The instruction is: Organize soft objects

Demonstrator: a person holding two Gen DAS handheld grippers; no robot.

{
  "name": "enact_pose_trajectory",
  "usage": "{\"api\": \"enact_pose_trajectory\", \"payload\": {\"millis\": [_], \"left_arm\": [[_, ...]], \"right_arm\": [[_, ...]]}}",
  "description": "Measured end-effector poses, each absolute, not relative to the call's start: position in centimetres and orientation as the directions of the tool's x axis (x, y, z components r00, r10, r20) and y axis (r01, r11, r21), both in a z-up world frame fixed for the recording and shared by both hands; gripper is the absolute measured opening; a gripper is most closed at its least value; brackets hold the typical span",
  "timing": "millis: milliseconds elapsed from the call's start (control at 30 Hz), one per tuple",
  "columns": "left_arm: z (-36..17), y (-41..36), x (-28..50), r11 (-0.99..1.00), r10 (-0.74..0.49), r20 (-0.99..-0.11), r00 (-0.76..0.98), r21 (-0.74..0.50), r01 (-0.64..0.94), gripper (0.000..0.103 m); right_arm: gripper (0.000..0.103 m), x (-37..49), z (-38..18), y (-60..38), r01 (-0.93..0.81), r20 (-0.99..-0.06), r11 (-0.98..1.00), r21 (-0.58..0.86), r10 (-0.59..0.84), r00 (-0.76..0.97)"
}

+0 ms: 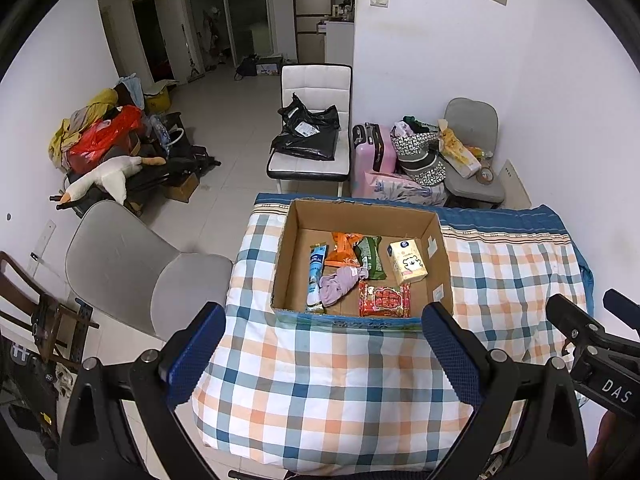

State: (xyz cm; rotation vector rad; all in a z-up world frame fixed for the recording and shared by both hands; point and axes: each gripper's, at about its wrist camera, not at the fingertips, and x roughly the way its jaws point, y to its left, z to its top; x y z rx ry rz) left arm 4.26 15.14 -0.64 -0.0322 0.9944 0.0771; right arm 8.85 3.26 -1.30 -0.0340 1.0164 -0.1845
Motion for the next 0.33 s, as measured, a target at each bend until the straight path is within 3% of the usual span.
{"api": "enact_pose_trajectory", "payload": {"millis": [333], "left_arm": [[-0.55,15.16,4.53,0.997,0.047,-0.838,0.544,0.006,-0.078,0.101]], "right_arm": [[0.103,8.97,-1.4,3.15,0.133,-0.843,0.985,-0.112,-0.165,0.512]]}}
